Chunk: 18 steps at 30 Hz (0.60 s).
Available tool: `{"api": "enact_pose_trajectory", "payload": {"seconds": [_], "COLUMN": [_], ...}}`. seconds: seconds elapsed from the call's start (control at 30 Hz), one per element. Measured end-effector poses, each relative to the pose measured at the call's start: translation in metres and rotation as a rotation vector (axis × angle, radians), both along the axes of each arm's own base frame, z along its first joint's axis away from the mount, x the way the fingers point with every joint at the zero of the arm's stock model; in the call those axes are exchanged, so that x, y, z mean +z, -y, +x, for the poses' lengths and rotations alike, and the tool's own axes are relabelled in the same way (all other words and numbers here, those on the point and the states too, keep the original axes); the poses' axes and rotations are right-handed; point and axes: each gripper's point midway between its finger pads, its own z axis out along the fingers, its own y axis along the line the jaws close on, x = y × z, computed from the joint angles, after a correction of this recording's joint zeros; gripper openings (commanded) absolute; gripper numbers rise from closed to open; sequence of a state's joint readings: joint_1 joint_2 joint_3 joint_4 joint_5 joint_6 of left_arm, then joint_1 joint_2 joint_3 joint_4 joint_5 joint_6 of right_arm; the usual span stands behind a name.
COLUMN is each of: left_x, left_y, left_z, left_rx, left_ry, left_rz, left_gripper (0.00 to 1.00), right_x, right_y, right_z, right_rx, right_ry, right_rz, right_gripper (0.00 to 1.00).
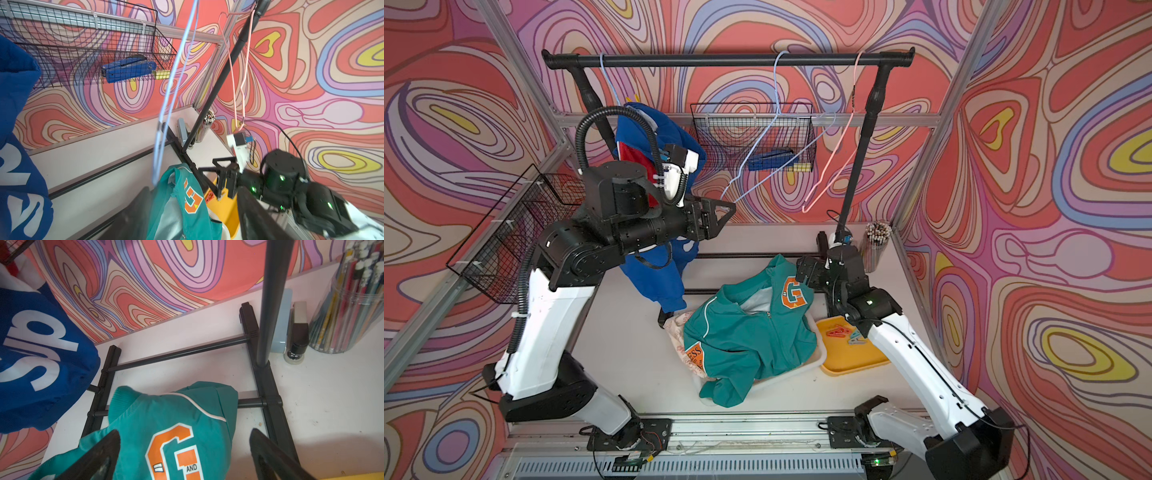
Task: Remove the clothespins securing jackets to the hanger
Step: Place the hanger on the clothesline, then adjust the jacket in the basket.
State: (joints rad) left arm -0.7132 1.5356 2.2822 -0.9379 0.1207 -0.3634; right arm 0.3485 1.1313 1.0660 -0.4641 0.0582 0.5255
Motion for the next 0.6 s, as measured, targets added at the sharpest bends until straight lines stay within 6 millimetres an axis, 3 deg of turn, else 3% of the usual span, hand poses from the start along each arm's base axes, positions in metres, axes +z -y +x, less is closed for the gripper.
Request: {"api": "enact_pose_trajectory", "payload": {"seconds": [0.13,0.3,0.43,0.6], "left_x": [-0.030,-0.085,-0.147,-0.222], "left_y": [-0.023,-0.049,-0.063,-0.072], "left_z": [-0.032,-0.068,-0.092,-0.106], "left_rx": [-0.026,-0.056,-0.087,-0.099], "left_ry": [-0.028,-0.089,-0.189,-0.331], "left_rz": [0.041,0.118,0.190,0.287], "left_gripper": [0.96,1.00,1.00,1.00], "right_x": [-0.021,-0.075,-0.118,-0.136], "right_y": [0.022,0.045,0.036,0.014], "right_z": [0.018,0.030,0.028,0.028], "right_rx": [-0.038,-0.084,-0.061,-0.005], "right_ry": [-0.057,-0.180,-0.285,-0.323], "right_rz": [0.086,0.215,0.303,0.387], "right_gripper": [0.98,0.98,0.98,0.96]}}
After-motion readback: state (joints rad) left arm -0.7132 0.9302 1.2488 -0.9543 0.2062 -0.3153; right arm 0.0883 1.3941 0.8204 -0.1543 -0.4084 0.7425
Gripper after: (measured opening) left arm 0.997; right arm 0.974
